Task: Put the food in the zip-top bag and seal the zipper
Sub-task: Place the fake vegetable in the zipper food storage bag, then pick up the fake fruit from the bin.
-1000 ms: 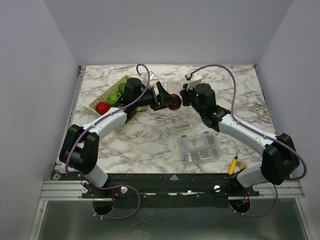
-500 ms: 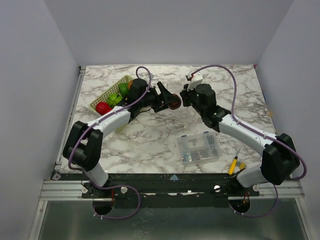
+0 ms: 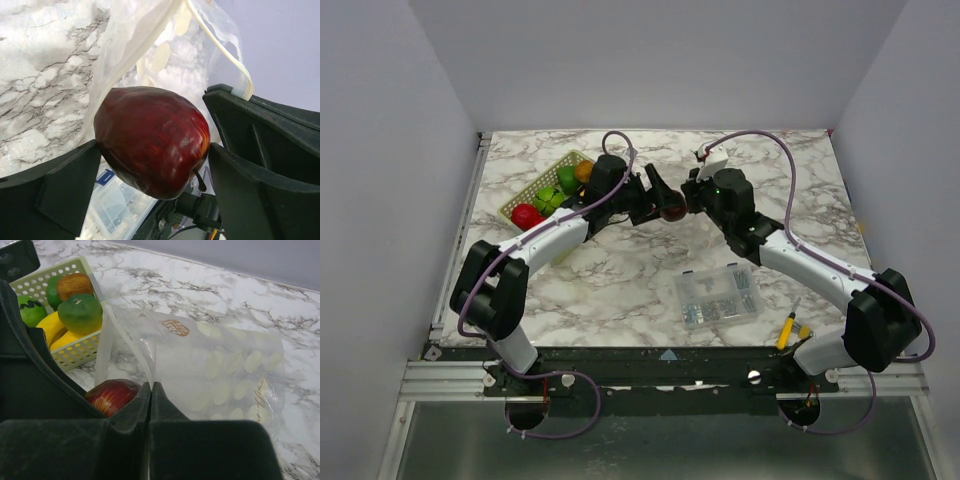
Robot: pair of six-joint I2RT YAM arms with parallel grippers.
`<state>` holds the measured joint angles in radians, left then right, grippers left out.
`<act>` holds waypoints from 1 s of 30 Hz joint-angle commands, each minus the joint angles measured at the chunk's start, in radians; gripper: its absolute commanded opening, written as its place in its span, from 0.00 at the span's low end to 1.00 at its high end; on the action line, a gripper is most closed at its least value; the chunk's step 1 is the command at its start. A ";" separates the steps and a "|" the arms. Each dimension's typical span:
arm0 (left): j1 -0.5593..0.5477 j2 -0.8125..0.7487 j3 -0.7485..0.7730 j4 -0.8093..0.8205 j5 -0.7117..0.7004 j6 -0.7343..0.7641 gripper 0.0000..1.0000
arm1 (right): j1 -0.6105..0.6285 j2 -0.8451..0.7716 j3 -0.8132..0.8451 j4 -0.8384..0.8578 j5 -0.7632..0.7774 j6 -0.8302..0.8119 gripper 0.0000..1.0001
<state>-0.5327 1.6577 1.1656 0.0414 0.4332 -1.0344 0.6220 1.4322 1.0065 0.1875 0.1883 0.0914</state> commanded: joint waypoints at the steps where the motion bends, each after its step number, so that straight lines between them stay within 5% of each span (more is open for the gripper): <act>1: -0.010 -0.004 0.034 -0.040 -0.040 0.060 0.98 | -0.007 -0.022 -0.015 0.031 -0.019 0.013 0.01; 21: -0.002 -0.297 -0.002 -0.289 -0.185 0.399 0.98 | -0.009 0.000 -0.010 0.029 -0.017 0.010 0.01; 30: 0.079 -0.339 0.002 -0.460 -0.465 0.492 0.98 | -0.009 0.001 -0.011 0.029 -0.012 0.008 0.01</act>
<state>-0.5030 1.3121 1.1675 -0.2817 0.1791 -0.6163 0.6197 1.4303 1.0061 0.1925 0.1856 0.0975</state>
